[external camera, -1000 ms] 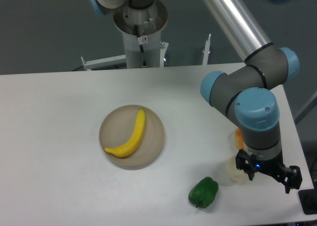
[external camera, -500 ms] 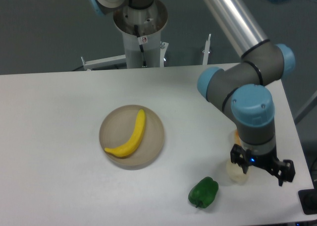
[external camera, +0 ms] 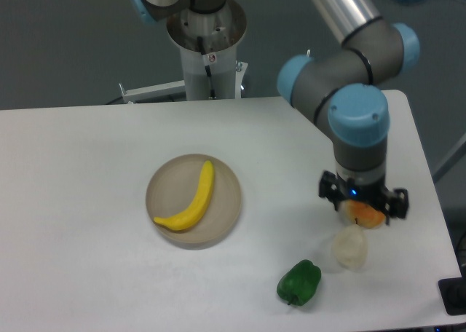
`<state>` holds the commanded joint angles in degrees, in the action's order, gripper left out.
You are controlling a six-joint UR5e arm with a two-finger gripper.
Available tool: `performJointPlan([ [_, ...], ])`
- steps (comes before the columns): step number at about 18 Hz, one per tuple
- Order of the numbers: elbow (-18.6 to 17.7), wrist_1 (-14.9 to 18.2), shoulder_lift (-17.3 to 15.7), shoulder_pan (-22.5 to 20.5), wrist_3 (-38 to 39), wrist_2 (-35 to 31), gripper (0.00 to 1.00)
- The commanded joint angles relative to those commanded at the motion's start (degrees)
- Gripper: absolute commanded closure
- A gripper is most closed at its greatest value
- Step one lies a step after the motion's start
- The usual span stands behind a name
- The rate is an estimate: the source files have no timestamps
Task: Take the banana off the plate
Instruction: 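Raise the gripper and move it over the banana on the plate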
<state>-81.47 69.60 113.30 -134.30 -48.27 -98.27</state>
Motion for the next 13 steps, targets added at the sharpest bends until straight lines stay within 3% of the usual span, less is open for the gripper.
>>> performJointPlan([
  [3,-3.07,1.68,-2.11,1.06,5.72,5.52,0.0],
  [7,-6.59,1.59,-4.4,2.64,7.49,11.15,0.0],
  [9,-10.63,-0.33,-6.15,4.13,8.55,12.22,0.0],
  [13,-16.96,-7.97,-6.6,7.91,8.99,11.96,0.0],
])
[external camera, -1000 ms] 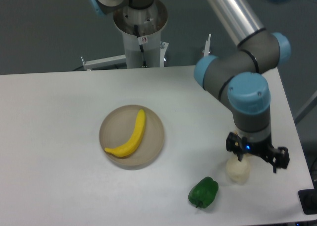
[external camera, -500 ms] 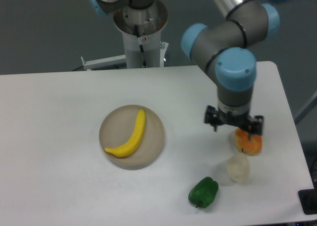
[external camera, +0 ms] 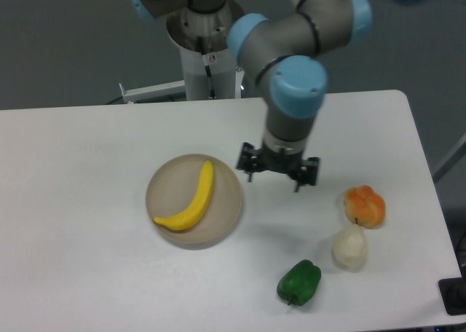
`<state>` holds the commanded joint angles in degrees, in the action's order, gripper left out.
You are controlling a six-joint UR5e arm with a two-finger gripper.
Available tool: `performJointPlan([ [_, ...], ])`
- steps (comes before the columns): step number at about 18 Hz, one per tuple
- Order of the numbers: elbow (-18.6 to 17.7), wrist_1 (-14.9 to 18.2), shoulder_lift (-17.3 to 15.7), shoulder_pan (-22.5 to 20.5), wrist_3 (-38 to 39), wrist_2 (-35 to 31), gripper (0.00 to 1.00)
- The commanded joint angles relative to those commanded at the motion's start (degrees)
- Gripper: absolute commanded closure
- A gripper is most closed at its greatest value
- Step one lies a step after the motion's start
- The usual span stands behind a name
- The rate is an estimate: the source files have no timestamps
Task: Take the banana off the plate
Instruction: 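Raise the gripper and move it over the banana on the plate, then lower the open gripper onto the banana's middle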
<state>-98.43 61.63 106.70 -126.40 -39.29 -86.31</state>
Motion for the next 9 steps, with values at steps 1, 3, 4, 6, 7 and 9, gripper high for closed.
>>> performJointPlan([
  [1,-1.23,-1.15,0.18,0.97,0.17,-0.17,0.0],
  [3,-4.04,-4.3,0.18,2.46,1.84,-0.09,0.0],
  [4,-4.92,-6.5,0.44,3.34,2.54,-0.09,0.0],
  [6,-7.12,-9.06,0.88,4.92,2.64,-0.53,0.0],
  [7,-7.91,-9.85,1.23,5.1,2.64,-0.53,0.0],
  [9,-9.49,-11.34,1.76,5.28,2.73,-0.61,0.0],
])
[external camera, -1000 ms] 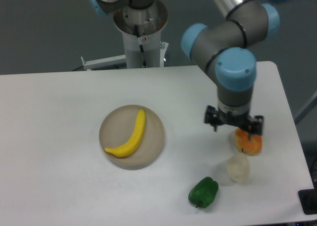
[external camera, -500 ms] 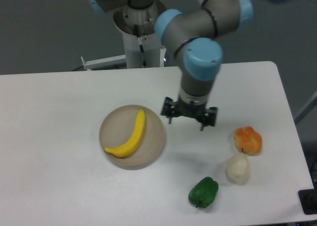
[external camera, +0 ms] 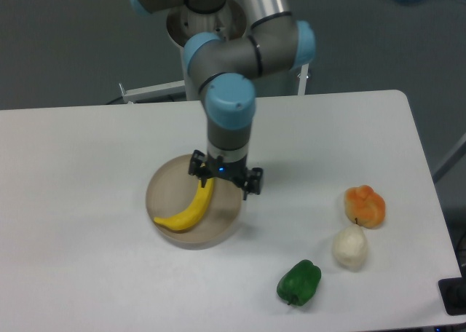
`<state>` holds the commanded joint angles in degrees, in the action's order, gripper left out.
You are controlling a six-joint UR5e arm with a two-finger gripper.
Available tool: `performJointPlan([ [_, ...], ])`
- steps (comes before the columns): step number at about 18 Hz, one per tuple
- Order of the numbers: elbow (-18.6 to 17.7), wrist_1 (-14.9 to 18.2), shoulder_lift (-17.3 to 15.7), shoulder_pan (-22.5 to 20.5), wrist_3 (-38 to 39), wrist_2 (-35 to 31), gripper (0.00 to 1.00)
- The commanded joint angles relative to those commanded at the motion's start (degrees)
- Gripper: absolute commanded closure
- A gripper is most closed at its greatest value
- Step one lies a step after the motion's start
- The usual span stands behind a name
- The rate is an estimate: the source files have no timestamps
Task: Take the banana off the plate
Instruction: 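Lower the open gripper onto the banana's middle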
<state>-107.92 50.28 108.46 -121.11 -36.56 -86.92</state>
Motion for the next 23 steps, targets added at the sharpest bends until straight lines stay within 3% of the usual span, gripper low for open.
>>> performJointPlan([
  [3,-1.41,-1.68,0.97,1.14,0.0,0.0,0.0],
  [16,-1.5,-2.82,4.39,3.52,0.79,-1.76,0.0],
  [18,-1.5,-2.82,4.48,3.6,0.79,-1.76,0.08],
  [23,-1.5,-2.73,4.48,3.96,1.14,-1.67,0.43],
])
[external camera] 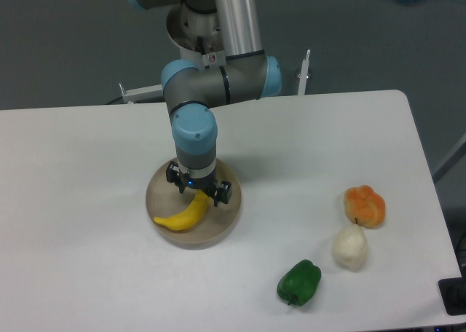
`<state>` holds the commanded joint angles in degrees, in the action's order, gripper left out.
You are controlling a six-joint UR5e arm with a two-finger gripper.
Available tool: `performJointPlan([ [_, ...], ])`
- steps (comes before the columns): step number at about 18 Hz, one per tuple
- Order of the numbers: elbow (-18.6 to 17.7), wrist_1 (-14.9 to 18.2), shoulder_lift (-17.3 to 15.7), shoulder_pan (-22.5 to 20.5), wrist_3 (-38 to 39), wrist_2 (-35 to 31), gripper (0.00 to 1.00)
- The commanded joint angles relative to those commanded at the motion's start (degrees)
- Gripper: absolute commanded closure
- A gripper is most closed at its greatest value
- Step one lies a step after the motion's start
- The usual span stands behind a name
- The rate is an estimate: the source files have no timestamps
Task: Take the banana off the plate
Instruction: 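Lower the open gripper onto the banana's middle, then close the gripper around the banana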
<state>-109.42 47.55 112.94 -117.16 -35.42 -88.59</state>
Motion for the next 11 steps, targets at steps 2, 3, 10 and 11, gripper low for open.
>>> performJointPlan([
  [2,0.0,0.0,0.0,0.0,0.0,0.0,0.53],
  [3,0.0,0.0,0.0,0.0,0.0,0.0,0.54],
  [10,0.09,0.0,-0.35,-0.09,0.0,0.0,0.61],
  [11,0.09,0.0,-0.61,-0.09,0.0,0.0,0.61],
])
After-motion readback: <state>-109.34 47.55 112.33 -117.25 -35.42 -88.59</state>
